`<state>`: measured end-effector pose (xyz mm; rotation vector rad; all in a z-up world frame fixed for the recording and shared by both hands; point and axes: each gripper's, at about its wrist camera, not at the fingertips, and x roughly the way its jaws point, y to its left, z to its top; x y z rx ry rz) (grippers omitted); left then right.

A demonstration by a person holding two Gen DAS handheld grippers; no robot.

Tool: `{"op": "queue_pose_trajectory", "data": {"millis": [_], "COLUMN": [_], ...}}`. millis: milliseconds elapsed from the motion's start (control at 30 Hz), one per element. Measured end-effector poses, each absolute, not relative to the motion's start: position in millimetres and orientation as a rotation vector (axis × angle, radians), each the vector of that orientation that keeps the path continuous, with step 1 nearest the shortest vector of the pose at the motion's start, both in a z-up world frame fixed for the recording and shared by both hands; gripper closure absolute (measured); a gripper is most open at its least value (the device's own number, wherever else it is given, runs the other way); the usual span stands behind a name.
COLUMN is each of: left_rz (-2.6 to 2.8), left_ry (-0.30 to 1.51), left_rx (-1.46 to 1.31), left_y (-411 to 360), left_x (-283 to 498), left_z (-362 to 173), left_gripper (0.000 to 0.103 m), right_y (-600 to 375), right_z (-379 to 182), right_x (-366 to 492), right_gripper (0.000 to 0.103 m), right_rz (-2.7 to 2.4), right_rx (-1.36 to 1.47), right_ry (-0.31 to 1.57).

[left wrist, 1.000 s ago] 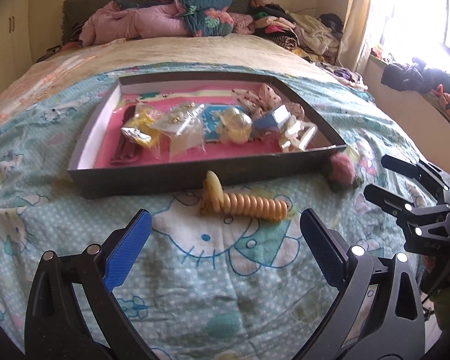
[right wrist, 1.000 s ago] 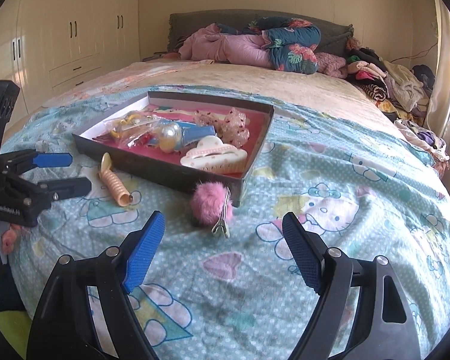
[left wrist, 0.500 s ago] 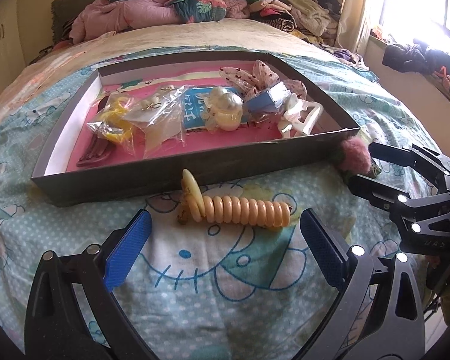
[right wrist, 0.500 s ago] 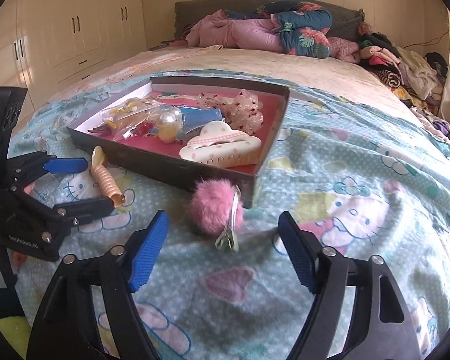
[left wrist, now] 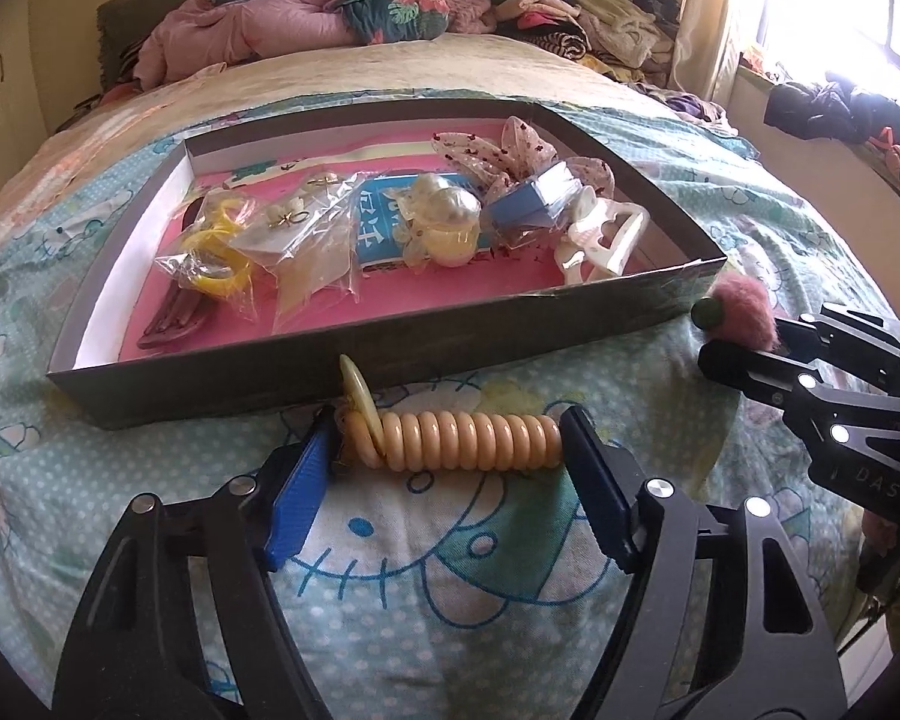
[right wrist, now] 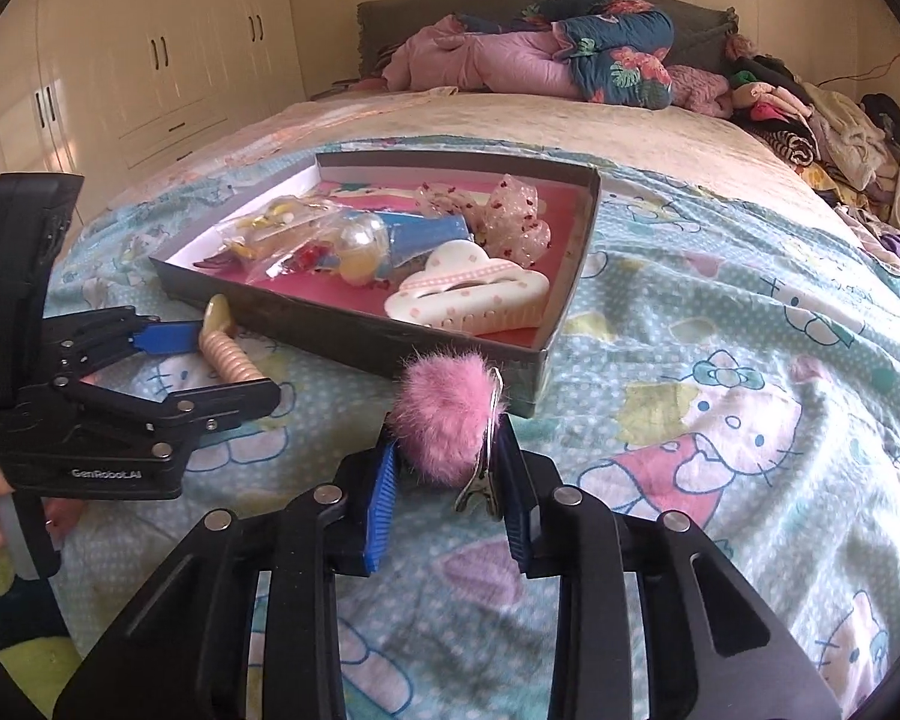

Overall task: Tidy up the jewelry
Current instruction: 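Grasp the beige spiral hair tie with the left tool while the right tool grasps the pink pom-pom keychain, then carry the spiral hair tie and pom-pom keychain into the tray with both tools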

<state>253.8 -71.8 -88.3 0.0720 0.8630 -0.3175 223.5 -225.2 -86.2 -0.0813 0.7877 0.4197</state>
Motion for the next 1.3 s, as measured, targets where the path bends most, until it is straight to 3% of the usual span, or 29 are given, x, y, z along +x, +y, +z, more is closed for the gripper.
{"op": "queue_pose_trajectory", "data": {"millis": [600, 1300], "left_rz": [-0.291, -0.251], "left_ry": [0.807, 0.752], "left_rx": [-0.053, -0.077], "left_y": [-22, 1], "left_x": [236, 263], "left_z": [-58, -36], "left_gripper": [0.039, 0.039], "right_y": [-186, -159], "right_z": [-63, -28], "right_x": [195, 236], "right_gripper": [0.074, 0.074], "right_rz": [0.526, 0.524], "right_rx": [-0.13, -0.165], "right_ry": [0.75, 0.654]}}
